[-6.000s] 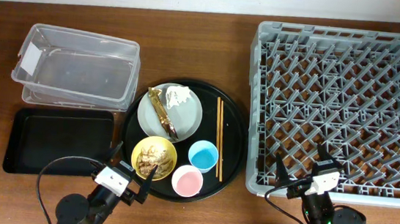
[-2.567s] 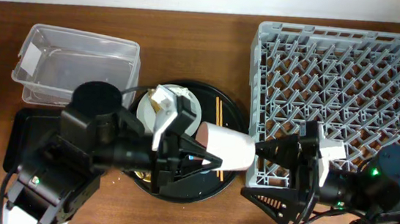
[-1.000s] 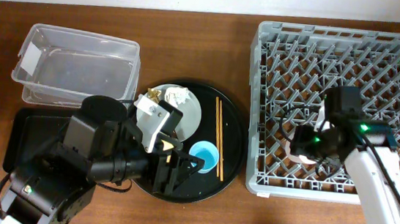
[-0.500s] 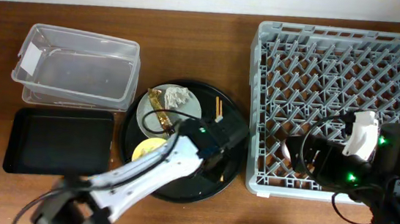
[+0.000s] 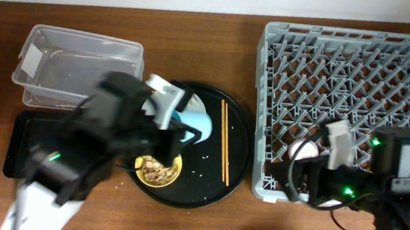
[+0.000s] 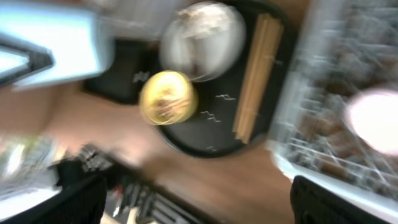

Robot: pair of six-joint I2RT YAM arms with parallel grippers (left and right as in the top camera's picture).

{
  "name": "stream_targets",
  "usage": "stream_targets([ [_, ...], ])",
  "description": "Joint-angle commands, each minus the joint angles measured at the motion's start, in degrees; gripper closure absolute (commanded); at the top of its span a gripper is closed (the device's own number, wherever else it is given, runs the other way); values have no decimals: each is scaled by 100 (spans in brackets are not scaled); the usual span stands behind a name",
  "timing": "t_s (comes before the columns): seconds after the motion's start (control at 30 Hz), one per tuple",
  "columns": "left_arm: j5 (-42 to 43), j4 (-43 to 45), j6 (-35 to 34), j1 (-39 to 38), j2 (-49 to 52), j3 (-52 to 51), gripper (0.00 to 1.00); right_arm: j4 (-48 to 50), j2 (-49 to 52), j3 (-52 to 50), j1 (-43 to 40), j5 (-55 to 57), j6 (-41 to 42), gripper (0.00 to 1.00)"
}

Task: Sort waste into correct bins and load items into the dishwasher rack
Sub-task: 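Grasp the blue cup with the left gripper and pass to right gripper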

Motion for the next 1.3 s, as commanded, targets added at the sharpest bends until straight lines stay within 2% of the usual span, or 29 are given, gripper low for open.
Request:
stream_targets([
  [0.0, 2826, 398, 667, 363, -509, 28, 100, 894, 168, -133, 726, -964, -538, 5],
  [0.07, 3663, 409, 1054, 363, -518, 28, 100, 1729, 254, -133, 868, -1539, -542, 5],
  [0.1, 3810, 426, 1062, 363, -520, 28, 100, 1886, 313, -133, 868, -1788, -546, 5],
  [0.17, 3812, 439, 1156, 363, -520, 28, 100, 2065, 363, -133, 868, -2765, -1023, 5],
  [0.37, 3807, 450, 1320, 363, -444, 28, 100, 2715, 363, -133, 868, -4028, -1071, 4],
  [0.43, 3801, 614, 1325, 361, -374, 26, 100, 2734, 374, -133, 868, -4024, -942, 6],
  [0.47, 3399, 647, 1318, 361, -258, 26, 100, 2728, 374, -133, 870, -4046, -903, 10],
  [0.6, 3268, 671, 1314, 179, 122, 28, 100, 2549, 372, -133, 1086, -3899, -883, 10],
  [0.63, 3287, 649, 1316, 278, -26, 28, 100, 2496, 313, -133, 876, -3672, -793, 10],
  [0.7, 3305, 649, 1314, 577, -481, 28, 100, 2514, 157, -129, 442, -3936, -796, 9],
  [0.83, 3292, 649, 1314, 608, -761, 28, 100, 2568, 96, -129, 411, -4151, -796, 9],
  [0.9, 3309, 708, 1314, 568, -710, 28, 100, 2592, 146, -129, 621, -4157, -796, 9],
  [1.0, 3307, 883, 1314, 133, -391, 28, 100, 2898, 686, -129, 1283, -3563, -789, 9],
  [1.1, 3307, 909, 1290, 48, -332, 28, 100, 3300, 1091, -129, 1274, -3620, -662, 14],
  [1.17, 3412, 905, 1244, 48, -345, 28, 100, 3305, 1080, -129, 1141, -3602, -533, 13],
  [1.23, 3390, 907, 1187, 50, -468, 28, 100, 3263, 1027, -129, 516, -3628, -166, 13],
  [1.27, 3340, 911, 1187, 50, -549, 28, 100, 3274, 990, -129, 260, -4087, -177, 9],
])
